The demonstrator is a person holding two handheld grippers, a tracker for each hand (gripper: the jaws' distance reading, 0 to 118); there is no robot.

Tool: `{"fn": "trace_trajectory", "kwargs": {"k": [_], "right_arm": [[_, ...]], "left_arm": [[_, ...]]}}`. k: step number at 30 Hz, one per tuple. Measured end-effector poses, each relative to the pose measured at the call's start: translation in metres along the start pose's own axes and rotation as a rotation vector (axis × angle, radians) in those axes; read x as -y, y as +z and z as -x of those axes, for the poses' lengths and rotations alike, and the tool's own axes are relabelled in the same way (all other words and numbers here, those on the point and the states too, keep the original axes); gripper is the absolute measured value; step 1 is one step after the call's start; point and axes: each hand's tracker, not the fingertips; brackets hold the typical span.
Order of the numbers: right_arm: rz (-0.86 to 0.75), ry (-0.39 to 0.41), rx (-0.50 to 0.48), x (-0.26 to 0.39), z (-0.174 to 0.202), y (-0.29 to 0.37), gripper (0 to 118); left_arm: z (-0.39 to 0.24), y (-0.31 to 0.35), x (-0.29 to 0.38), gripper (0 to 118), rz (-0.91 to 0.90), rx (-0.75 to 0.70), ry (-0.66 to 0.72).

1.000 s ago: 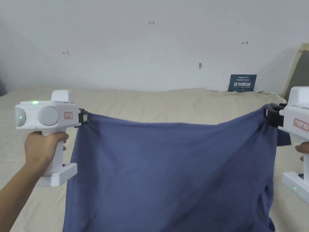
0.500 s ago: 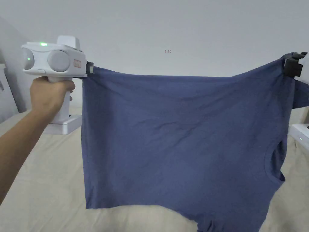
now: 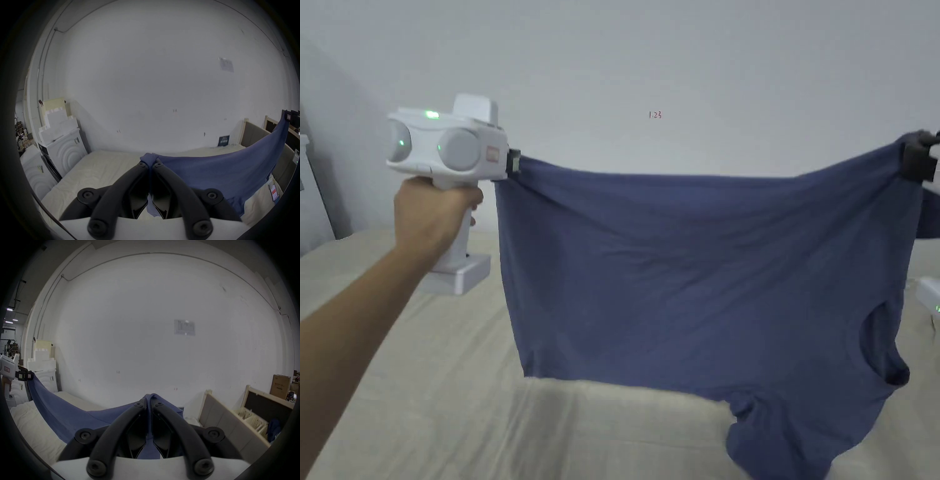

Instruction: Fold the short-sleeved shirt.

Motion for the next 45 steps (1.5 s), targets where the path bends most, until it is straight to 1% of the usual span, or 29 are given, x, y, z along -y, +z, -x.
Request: {"fn": "trace_trajectory", "kwargs": {"k": [6,11,16,18,20,22,24,25,27,30,33,36,40,41,44,45], "right_arm": [[0.162,-0.017,0.003,0.092,0.006,-0.023,2],[0.263,-0.002,-0.026,0.157,0.018,-0.009,2],[0.386,-0.035,-0.065,0.219,0.035,0.031,2],[0.420,-0.043,-0.076,0.242,0.039,0.050,2],[0.456,-0.057,-0.084,0.263,0.046,0.073,2],[0.491,-0.087,-0.085,0.282,0.050,0.098,2],[0.528,-0.121,-0.092,0.298,0.055,0.121,2],[0.528,-0.122,-0.093,0.311,0.045,0.127,2],[0.545,-0.149,-0.087,0.325,0.046,0.149,2],[0.552,-0.158,-0.090,0.341,0.050,0.185,2],[0.562,-0.184,-0.086,0.351,0.052,0.220,2],[0.572,-0.185,-0.083,0.357,0.052,0.253,2],[0.587,-0.215,-0.068,0.370,0.043,0.291,2],[0.591,-0.224,-0.063,0.368,0.051,0.303,2],[0.613,-0.250,-0.039,0.371,0.049,0.325,2],[0.621,-0.256,-0.033,0.370,0.054,0.332,2]], "left_arm": [[-0.020,-0.045,0.085,0,0.124,0.004,0.015],[-0.027,-0.051,0.158,0,0.228,0.023,0.017],[-0.027,-0.025,0.235,0,0.350,0.048,0.054],[-0.028,-0.008,0.263,0,0.370,0.051,0.056],[-0.024,-0.004,0.292,0,0.401,0.057,0.063],[-0.023,0.015,0.317,0,0.434,0.058,0.070],[-0.022,0.036,0.335,0,0.470,0.059,0.077],[-0.021,0.047,0.345,0,0.471,0.057,0.080],[-0.016,0.061,0.363,0,0.488,0.058,0.085],[-0.008,0.088,0.382,0,0.503,0.065,0.103],[-0.003,0.116,0.391,0,0.510,0.056,0.112],[0.002,0.145,0.398,0,0.524,0.050,0.129],[0.020,0.167,0.414,0,0.528,0.046,0.141],[0.022,0.173,0.416,0,0.528,0.047,0.144],[0.017,0.197,0.423,0,0.528,0.051,0.151],[0.018,0.203,0.426,0,0.528,0.050,0.151]]}}
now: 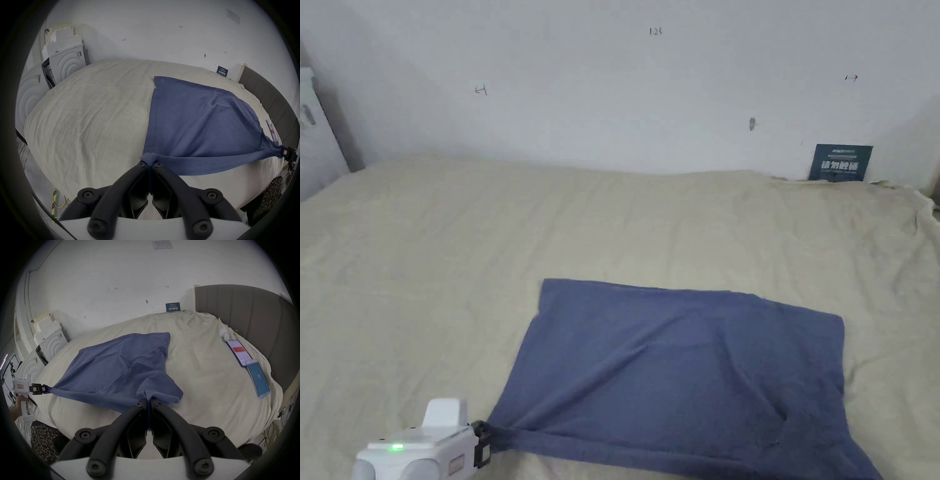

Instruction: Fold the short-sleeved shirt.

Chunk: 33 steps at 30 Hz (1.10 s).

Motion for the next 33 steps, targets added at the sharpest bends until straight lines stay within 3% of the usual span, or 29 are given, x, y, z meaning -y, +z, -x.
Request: {"fn": "trace_trajectory", "kwargs": {"k": [8,16,21,23,24,25,27,28,30,33], "right_arm": [[0.053,-0.013,0.028,0.027,0.005,0.009,2],[0.210,-0.034,0.110,0.047,-0.003,-0.035,2],[0.210,-0.053,0.123,0.053,0.004,-0.035,3],[0.217,-0.048,0.124,0.049,0.006,-0.034,7],[0.223,-0.044,0.122,0.045,0.011,-0.030,16],[0.229,-0.036,0.124,0.041,0.014,-0.026,38],[0.210,-0.014,0.133,0.031,0.020,-0.019,82],[0.186,-0.004,0.131,0.021,0.026,-0.010,96],[0.093,0.001,0.114,0.000,0.035,0.005,97],[-0.028,0.016,0.098,-0.036,0.037,0.020,97]], "left_arm": [[0.010,-0.005,0.034,0,0.034,-0.011,-0.039],[0.007,-0.029,0.059,0,0.085,-0.048,-0.063],[-0.016,-0.004,0.052,3,0.067,-0.080,-0.047],[-0.013,-0.002,0.048,19,0.076,-0.073,-0.013],[-0.012,0.000,0.047,32,0.080,-0.077,0.016],[-0.013,0.003,0.044,57,0.088,-0.079,0.035],[-0.018,0.016,0.035,86,0.086,-0.083,0.063],[-0.019,0.023,0.030,102,0.063,-0.072,0.076],[-0.017,0.027,0.024,112,-0.027,-0.041,0.089],[-0.025,0.053,-0.003,112,-0.187,-0.015,0.060]]}}
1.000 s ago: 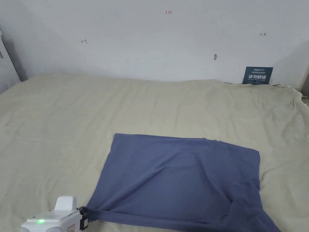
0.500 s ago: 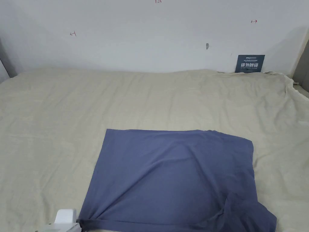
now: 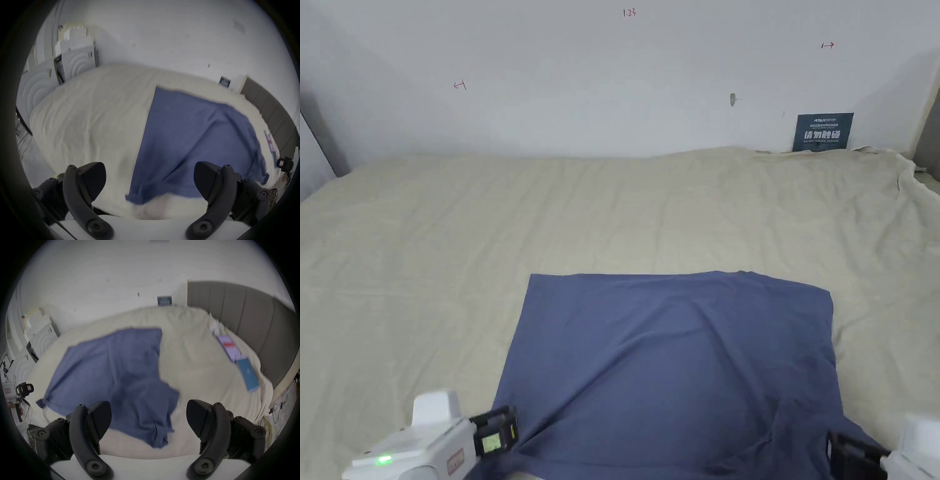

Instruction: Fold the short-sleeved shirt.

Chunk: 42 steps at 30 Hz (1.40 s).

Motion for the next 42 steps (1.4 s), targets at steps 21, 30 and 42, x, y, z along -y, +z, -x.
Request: {"fn": "trace_trajectory", "kwargs": {"k": [21,30,42], "right_arm": [[-0.424,0.108,0.045,-0.057,0.031,0.057,0],[-0.414,0.109,0.051,-0.056,0.023,0.060,0],[-0.390,0.082,0.062,-0.051,0.011,0.060,0]], "left_arm": [[-0.043,0.038,-0.041,0,-0.339,0.061,-0.100],[-0.033,0.030,-0.038,0,-0.165,0.081,-0.138],[-0.001,-0.018,0.001,102,0.226,-0.049,-0.103]]}}
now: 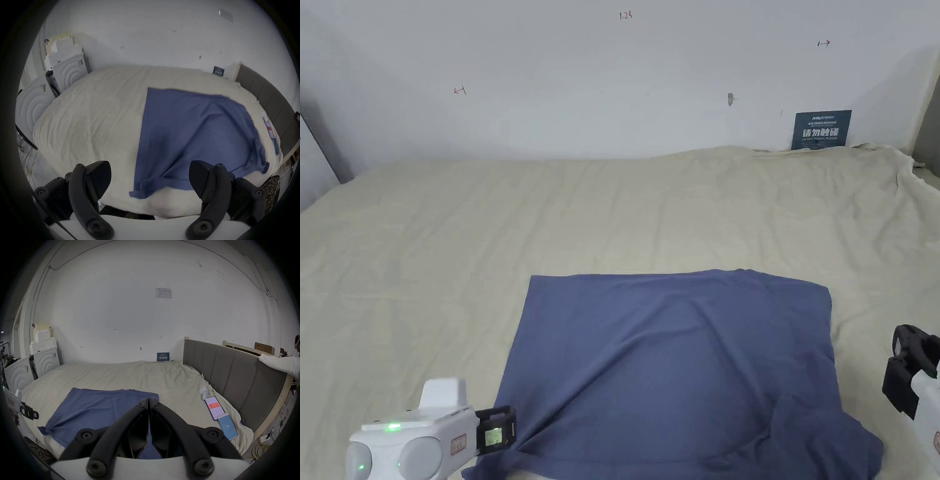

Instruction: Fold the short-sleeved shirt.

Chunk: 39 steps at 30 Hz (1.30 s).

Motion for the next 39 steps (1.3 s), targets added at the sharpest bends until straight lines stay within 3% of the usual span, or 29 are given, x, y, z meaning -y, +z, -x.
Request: {"fn": "trace_trajectory", "kwargs": {"k": [6,8,11,12,13,14,20,24,25,26,28,29,37,39], "right_arm": [[0.026,0.000,0.002,0.006,-0.003,0.000,0],[0.034,0.000,0.006,0.008,-0.004,-0.001,0],[0.047,-0.008,0.011,0.012,-0.007,-0.003,0],[0.051,-0.010,0.012,0.013,-0.008,-0.004,0],[0.057,-0.012,0.016,0.014,-0.009,-0.004,0],[0.061,-0.014,0.019,0.016,-0.010,-0.004,0],[0.098,-0.045,0.029,0.024,-0.016,-0.004,0],[0.233,-0.112,0.014,0.041,-0.024,-0.020,1],[0.287,-0.123,0.013,0.048,-0.022,-0.025,10],[0.331,-0.125,0.024,0.055,-0.022,-0.029,26],[0.382,-0.141,0.023,0.074,-0.021,-0.036,76],[0.415,-0.144,0.017,0.084,-0.023,-0.041,88],[0.632,-0.127,0.006,0.140,0.000,-0.050,88],[0.646,-0.125,-0.005,0.147,0.005,-0.047,77]], "left_arm": [[0.007,-0.034,0.027,102,0.136,-0.048,-0.004],[0.008,-0.037,0.034,93,0.144,-0.043,0.009],[0.005,-0.041,0.033,56,0.153,0.009,0.029],[0.003,-0.043,0.033,36,0.167,0.030,0.012],[0.001,-0.047,0.033,8,0.181,0.052,-0.004],[-0.001,-0.051,0.033,3,0.196,0.068,-0.010],[0.004,-0.039,0.029,0,0.157,0.083,-0.030],[0.010,-0.031,0.021,0,0.086,0.077,-0.071],[0.011,-0.027,0.019,0,0.073,0.081,-0.071],[0.012,-0.024,0.017,0,0.061,0.086,-0.068],[0.015,-0.017,0.010,0,0.043,0.095,-0.060],[0.016,-0.015,0.009,0,0.036,0.100,-0.057],[0.033,-0.035,0.012,0,0.035,0.123,-0.035],[0.033,-0.035,0.013,0,0.036,0.126,-0.030]]}}
